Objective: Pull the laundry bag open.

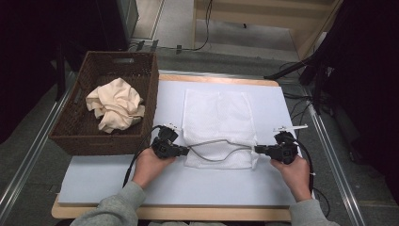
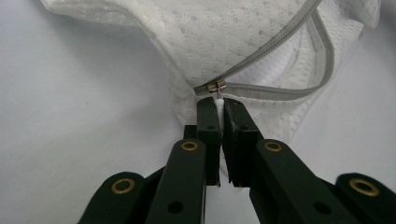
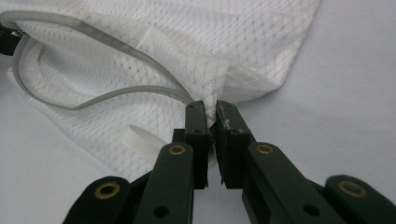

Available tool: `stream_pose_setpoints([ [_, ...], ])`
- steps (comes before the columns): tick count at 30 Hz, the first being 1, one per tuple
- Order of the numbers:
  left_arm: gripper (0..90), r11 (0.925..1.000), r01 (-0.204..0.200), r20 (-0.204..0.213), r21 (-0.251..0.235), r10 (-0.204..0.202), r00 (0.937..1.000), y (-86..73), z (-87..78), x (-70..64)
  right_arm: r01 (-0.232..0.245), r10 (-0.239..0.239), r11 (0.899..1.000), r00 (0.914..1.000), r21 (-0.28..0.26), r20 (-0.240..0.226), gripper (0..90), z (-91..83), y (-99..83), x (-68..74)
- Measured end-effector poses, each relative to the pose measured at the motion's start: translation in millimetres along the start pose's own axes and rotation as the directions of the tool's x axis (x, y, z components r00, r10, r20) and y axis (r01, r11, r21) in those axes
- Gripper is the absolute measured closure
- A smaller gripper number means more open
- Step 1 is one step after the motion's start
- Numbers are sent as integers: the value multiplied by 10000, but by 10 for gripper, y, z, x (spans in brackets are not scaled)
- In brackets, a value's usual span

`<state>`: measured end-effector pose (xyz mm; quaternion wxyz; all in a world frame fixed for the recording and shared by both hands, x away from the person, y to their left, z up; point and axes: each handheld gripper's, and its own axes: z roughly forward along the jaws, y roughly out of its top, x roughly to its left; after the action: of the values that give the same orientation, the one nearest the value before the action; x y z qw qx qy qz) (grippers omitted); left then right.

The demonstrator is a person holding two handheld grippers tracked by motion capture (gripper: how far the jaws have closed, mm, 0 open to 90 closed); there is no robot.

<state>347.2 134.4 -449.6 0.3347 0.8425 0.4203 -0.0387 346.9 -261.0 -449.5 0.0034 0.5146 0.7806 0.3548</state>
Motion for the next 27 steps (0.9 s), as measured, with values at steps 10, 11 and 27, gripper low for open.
stream_pose_setpoints([
  [10,856,10000,29,199,-21,-29,9998,17,94,9,171,-170,9998,9999,101,-26,850,95,4,100],
  [11,856,10000,61,213,-7,-61,9998,17,100,12,181,-181,9997,9998,137,-29,851,105,5,105],
  [27,782,10000,-30,586,-21,31,9983,21,161,-7,232,-227,9993,9995,279,-200,807,247,41,193],
])
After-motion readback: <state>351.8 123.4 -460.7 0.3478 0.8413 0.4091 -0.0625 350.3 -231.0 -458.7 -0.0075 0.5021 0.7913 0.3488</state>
